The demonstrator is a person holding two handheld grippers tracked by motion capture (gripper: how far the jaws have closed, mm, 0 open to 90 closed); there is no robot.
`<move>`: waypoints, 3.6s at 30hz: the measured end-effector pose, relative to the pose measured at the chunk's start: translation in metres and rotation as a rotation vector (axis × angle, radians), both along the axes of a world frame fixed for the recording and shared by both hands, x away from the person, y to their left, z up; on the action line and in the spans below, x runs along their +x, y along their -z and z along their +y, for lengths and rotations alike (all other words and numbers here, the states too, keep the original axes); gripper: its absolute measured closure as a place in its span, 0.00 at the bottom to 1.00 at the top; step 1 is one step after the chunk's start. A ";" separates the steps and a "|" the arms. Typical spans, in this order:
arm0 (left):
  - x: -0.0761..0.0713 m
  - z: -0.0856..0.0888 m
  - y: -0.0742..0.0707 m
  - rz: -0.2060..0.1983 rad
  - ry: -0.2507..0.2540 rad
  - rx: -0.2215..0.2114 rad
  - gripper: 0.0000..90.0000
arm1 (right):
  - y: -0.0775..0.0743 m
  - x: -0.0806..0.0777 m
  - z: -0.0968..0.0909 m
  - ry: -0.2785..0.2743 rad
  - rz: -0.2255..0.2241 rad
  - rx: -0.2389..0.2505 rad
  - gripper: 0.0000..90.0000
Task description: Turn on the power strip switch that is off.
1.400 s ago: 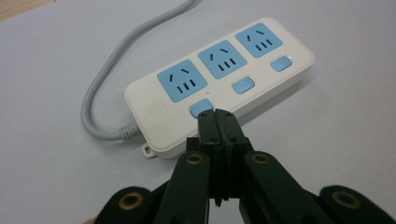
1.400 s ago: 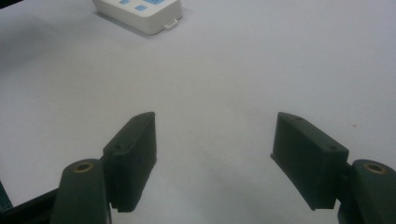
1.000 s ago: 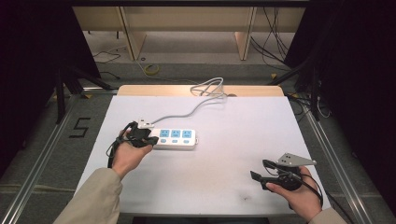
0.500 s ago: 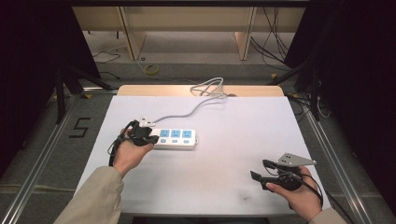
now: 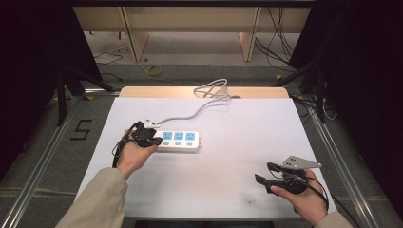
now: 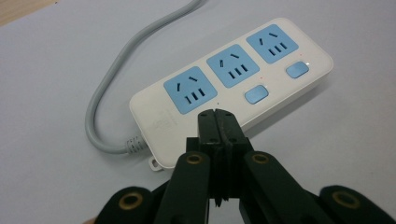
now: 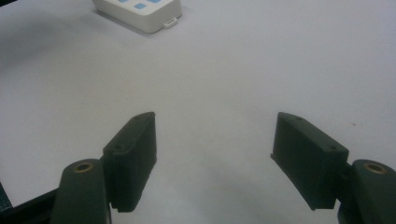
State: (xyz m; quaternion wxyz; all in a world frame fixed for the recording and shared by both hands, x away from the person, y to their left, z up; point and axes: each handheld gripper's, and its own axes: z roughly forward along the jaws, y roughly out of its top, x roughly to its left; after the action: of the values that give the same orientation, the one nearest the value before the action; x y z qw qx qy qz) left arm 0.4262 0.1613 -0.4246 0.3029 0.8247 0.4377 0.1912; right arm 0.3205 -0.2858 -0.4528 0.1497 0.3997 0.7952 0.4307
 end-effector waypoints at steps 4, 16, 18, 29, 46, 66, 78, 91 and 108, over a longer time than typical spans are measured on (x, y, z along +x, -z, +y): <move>0.002 -0.001 0.001 0.003 -0.002 0.005 1.00 | 0.000 0.000 0.000 0.000 0.001 0.000 0.34; 0.008 -0.005 0.003 0.005 -0.002 0.009 1.00 | 0.000 0.000 0.000 0.000 0.002 -0.004 0.34; 0.009 -0.005 0.002 0.007 -0.001 0.016 1.00 | 0.000 0.000 0.000 0.000 0.001 -0.001 0.34; 0.012 -0.006 0.004 0.009 -0.010 0.012 1.00 | 0.000 0.000 0.000 0.001 0.003 -0.001 0.34; 0.019 -0.011 0.007 0.021 -0.004 0.026 1.00 | 0.000 0.000 0.000 -0.001 0.007 -0.001 0.34; 0.027 -0.015 0.012 0.038 -0.006 0.044 1.00 | 0.000 0.000 0.000 -0.003 0.006 -0.001 0.34; 0.030 -0.017 0.014 0.046 -0.008 0.048 1.00 | 0.000 0.000 0.000 -0.005 0.005 -0.001 0.34; 0.033 -0.018 0.017 0.059 -0.006 0.051 1.00 | 0.001 0.000 0.000 -0.007 0.007 -0.002 0.34; 0.035 -0.022 0.020 0.075 0.005 0.057 1.00 | 0.001 0.000 0.000 -0.009 0.007 -0.002 0.34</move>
State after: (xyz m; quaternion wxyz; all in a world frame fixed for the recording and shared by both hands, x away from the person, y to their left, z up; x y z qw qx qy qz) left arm 0.4613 0.1391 -0.4445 0.2630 0.8407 0.4410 0.1721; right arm 0.3208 -0.2858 -0.4534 0.1452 0.3976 0.7980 0.4291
